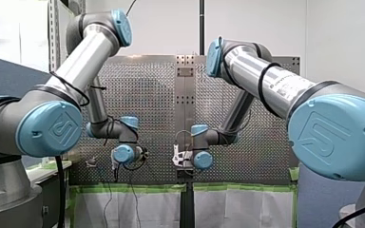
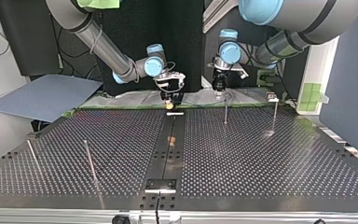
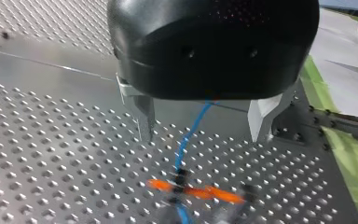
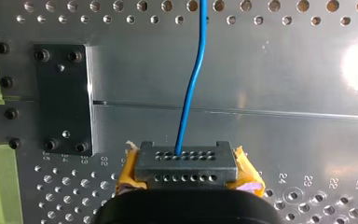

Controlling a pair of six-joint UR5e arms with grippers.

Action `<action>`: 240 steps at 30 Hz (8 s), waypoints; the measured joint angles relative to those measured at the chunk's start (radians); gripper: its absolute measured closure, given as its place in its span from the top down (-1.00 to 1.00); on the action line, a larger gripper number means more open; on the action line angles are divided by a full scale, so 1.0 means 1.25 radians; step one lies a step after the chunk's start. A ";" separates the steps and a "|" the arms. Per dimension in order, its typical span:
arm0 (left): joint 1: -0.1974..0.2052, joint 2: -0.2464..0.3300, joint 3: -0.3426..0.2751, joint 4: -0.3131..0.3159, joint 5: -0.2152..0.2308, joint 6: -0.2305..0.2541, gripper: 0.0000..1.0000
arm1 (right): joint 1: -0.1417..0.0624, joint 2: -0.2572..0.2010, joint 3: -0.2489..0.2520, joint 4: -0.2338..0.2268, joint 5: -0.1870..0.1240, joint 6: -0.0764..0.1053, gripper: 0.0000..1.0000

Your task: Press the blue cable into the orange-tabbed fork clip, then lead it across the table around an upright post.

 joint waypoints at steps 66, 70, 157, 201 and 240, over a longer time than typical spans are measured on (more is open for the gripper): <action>-0.080 -0.007 0.077 -0.018 -0.084 -0.013 1.00 | -0.021 0.002 0.000 0.005 -0.006 -0.005 -1.00; -0.080 -0.009 0.091 -0.025 -0.100 -0.023 1.00 | -0.021 0.002 0.000 0.005 -0.006 -0.005 -1.00; -0.117 -0.038 0.246 -0.266 -0.183 0.016 -1.00 | -0.025 -0.041 0.000 0.072 -0.006 -0.045 -1.00; -0.150 0.274 0.257 -0.397 -0.200 -0.001 -1.00 | -0.015 -0.332 0.000 0.206 -0.005 -0.052 -1.00; -0.180 0.299 0.431 -0.565 -0.203 0.021 -1.00 | -0.052 -0.505 -0.002 0.207 -0.011 -0.019 -1.00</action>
